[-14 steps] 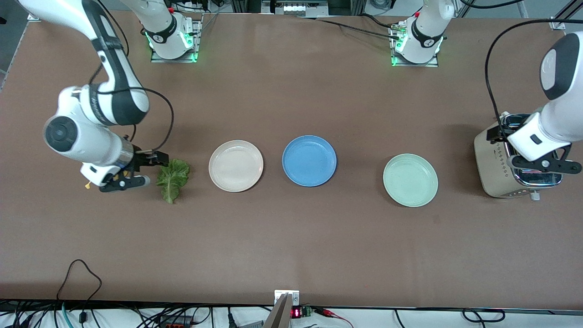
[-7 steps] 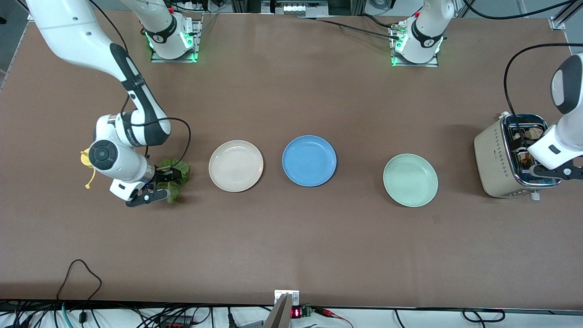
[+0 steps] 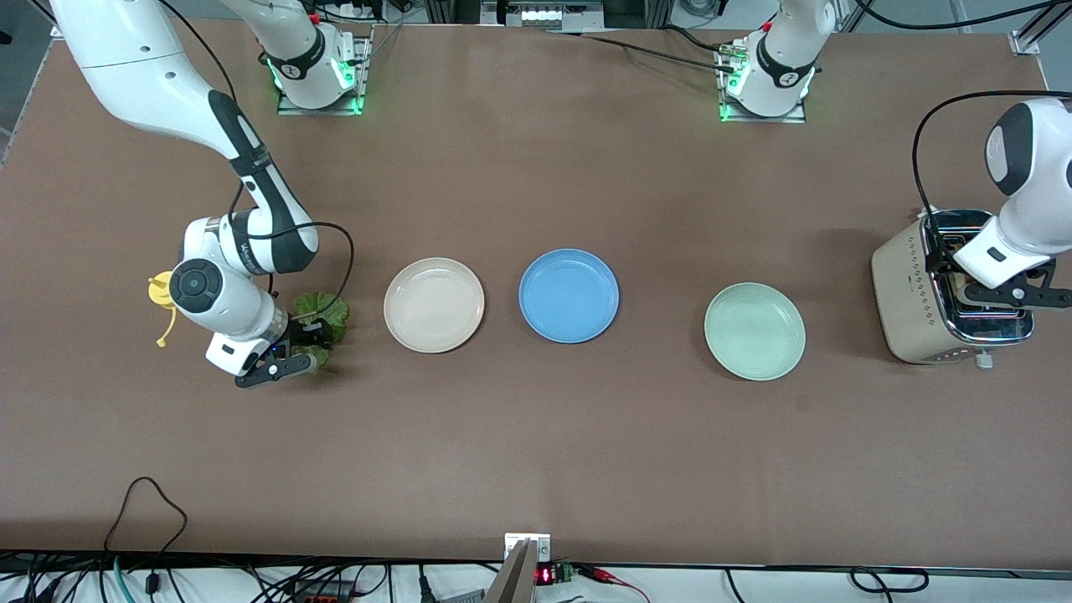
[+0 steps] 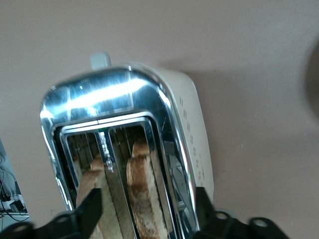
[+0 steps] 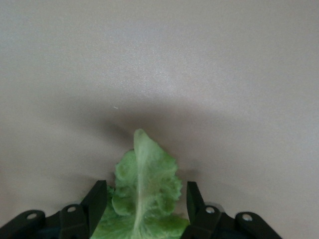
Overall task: Make sandwich in blue plate with both arms
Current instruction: 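Grasp the lettuce leaf with the right gripper while the left gripper grips toast, then pull the bread slice from the toaster and lower it onto the blue plate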
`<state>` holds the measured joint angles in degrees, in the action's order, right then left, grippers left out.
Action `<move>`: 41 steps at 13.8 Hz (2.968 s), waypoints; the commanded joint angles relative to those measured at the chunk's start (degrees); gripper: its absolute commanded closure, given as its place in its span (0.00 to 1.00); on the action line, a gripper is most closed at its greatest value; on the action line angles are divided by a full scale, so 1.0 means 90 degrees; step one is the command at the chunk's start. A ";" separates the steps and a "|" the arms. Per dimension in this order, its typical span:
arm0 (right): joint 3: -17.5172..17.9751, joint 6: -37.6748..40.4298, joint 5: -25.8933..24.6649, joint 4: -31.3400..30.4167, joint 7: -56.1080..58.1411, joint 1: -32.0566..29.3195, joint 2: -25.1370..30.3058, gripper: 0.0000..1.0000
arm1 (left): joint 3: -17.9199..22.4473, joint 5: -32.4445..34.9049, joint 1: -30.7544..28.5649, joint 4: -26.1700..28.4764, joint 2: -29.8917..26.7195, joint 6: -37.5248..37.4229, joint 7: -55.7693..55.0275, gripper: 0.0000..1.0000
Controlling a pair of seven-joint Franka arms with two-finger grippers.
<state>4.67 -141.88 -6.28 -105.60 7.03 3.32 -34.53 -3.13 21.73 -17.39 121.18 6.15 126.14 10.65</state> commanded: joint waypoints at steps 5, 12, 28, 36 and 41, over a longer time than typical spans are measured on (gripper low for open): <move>0.0028 -0.0495 -0.0123 0.0014 0.0069 -0.0076 -0.0294 0.76 | -0.0140 0.0125 -0.0324 0.0187 -0.0234 -0.0294 0.0243 0.98; 0.0018 -0.0339 -0.0113 0.0053 0.0059 -0.0076 -0.0012 1.00 | -0.0306 0.0076 -0.0285 -0.0825 -0.0244 -0.1091 0.0768 0.99; 0.0574 0.2707 0.0159 0.0873 0.3318 -0.0115 0.1493 1.00 | -0.2532 -0.2889 0.0379 -0.2567 0.0917 -0.3205 0.0284 0.99; 0.0604 0.3040 0.1313 0.1244 0.5634 0.0078 0.1454 1.00 | -0.2542 -0.7184 0.1091 -0.2460 0.2313 -0.1880 0.0222 1.00; 0.0594 0.3040 0.1323 0.1411 0.5236 0.0694 0.1395 1.00 | -0.2552 -0.8221 0.1706 -0.2294 0.2977 -0.0540 0.1126 1.00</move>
<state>10.12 -115.78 4.76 -94.35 55.66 7.74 -21.38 -26.04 -47.13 -3.84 100.12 30.88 118.19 14.83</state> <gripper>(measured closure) 0.960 0.934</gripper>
